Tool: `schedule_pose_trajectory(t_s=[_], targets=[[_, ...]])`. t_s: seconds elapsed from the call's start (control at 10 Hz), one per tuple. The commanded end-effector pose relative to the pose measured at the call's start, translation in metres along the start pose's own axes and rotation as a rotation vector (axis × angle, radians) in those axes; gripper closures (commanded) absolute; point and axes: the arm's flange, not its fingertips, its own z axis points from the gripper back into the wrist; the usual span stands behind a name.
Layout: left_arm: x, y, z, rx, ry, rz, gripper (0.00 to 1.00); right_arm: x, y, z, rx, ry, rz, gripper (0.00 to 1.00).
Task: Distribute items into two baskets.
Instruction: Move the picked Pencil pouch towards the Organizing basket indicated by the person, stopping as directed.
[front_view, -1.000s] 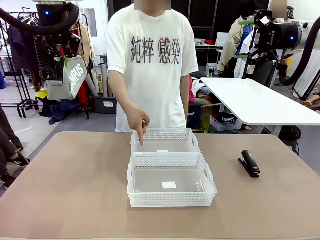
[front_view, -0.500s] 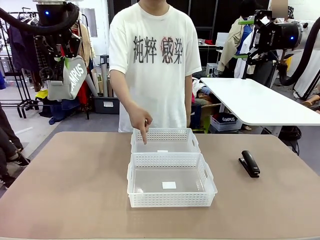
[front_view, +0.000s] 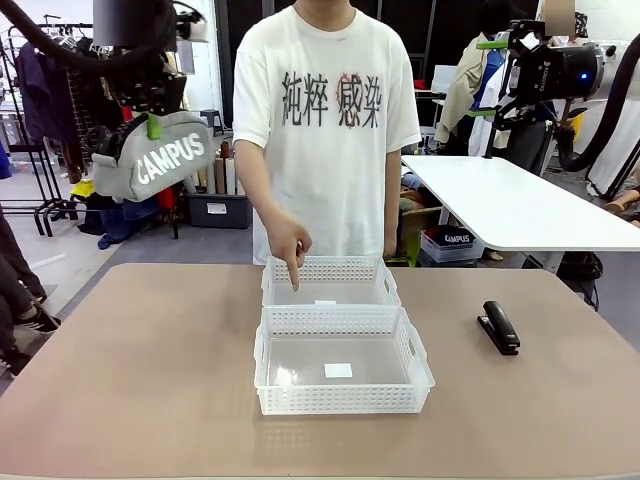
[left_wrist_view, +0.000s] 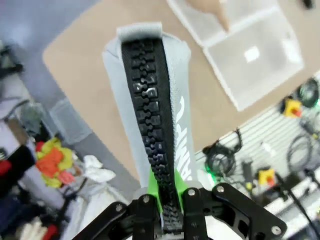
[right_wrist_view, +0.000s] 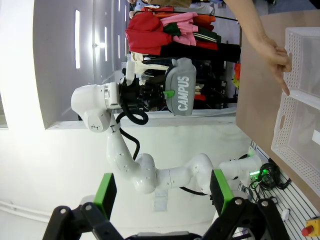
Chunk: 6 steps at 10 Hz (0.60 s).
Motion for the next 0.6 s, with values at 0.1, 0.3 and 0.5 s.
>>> schedule_pose_trajectory(t_s=[0.1, 0.3, 0.5], targets=[[0.01, -0.024, 0.011, 0.029, -0.017, -0.304, 1.0, -0.001, 0.002, 0.0, 0.001, 0.0, 0.003, 0.0], [0.018, -0.054, 0.014, 0.062, -0.048, -0.469, 1.0, -0.001, 0.002, 0.0, 0.001, 0.0, 0.003, 0.0], [0.024, -0.078, 0.015, 0.096, -0.091, -0.627, 1.0, -0.001, 0.002, 0.0, 0.001, 0.0, 0.003, 0.0]])
